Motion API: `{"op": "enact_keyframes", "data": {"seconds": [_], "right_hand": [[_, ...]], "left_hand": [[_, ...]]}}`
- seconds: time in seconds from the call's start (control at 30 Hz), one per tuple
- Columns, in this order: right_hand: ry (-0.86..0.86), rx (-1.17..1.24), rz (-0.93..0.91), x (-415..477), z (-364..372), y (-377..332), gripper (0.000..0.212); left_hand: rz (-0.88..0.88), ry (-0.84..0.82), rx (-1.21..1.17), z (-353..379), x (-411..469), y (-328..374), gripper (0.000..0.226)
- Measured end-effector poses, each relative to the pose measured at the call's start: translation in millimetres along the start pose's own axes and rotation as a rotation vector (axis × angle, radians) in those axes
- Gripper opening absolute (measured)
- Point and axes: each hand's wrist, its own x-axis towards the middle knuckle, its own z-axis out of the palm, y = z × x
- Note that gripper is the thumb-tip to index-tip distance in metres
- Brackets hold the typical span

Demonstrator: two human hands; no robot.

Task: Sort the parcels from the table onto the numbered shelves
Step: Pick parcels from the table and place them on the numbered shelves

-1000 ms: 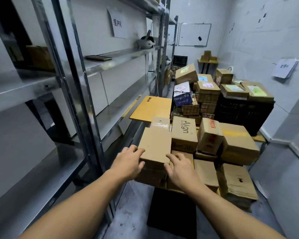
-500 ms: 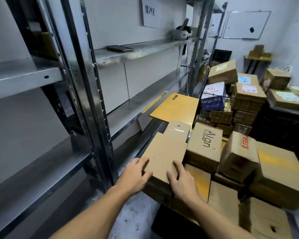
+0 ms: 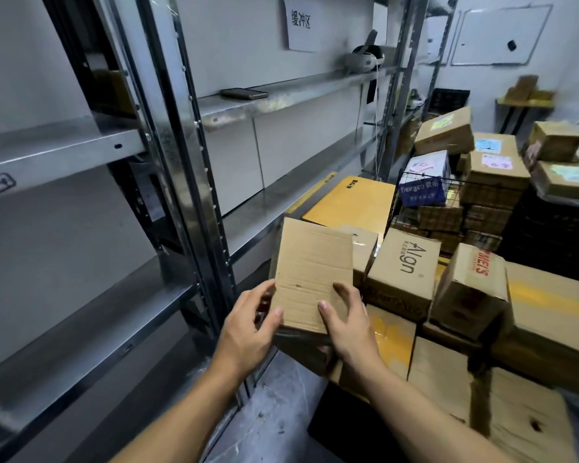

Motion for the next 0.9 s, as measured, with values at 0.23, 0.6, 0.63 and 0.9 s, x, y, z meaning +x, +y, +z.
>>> {"op": "enact_keyframes", "data": {"seconds": [0.23, 0.6, 0.63, 0.9], "right_hand": [[-0.066, 0.06, -0.114, -54, 26, -29, 0.034], [-0.173, 0.184, -0.166, -168, 79, -64, 0.034], [-0.198, 0.186, -0.173, -177, 85, -65, 0.035], [-0.262, -0.036, -0.236, -235, 108, -88, 0.037]], "left_hand": [[-0.137, 0.082, -0.124, -65, -27, -9, 0.034], [-0.416, 0.129, -0.35, -149, -136, -51, 0.037], [-0.421, 0.134, -0.36, -156, -145, -51, 0.04], [-0.275, 0.234, -0.328, -207, -207, -24, 0.037]]}}
